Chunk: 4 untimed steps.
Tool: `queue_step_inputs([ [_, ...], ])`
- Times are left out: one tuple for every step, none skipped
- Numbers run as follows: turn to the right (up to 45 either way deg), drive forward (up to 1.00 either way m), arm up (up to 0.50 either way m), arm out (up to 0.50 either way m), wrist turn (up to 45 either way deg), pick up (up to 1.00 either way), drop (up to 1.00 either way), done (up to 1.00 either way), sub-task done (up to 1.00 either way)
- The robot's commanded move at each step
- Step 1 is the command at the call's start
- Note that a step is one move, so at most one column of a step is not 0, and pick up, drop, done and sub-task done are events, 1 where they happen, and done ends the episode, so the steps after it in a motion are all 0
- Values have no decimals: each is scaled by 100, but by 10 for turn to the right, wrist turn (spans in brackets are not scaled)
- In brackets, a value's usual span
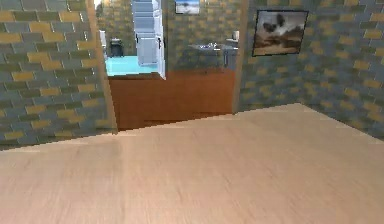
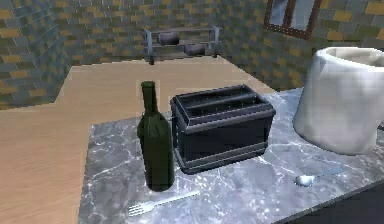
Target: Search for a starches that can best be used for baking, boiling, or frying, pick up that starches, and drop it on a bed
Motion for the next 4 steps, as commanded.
queue_step_inputs([
  [-90, 0, 0, 0, 0, 0, 0, 0, 0],
  [0, 20, 0, 0, 0, 0, 0, 0, 0],
  [450, 0, 0, 0, 0, 0, 0, 0, 0],
  [90, 0, 0, 0, 0, 0, 0, 0, 0],
])
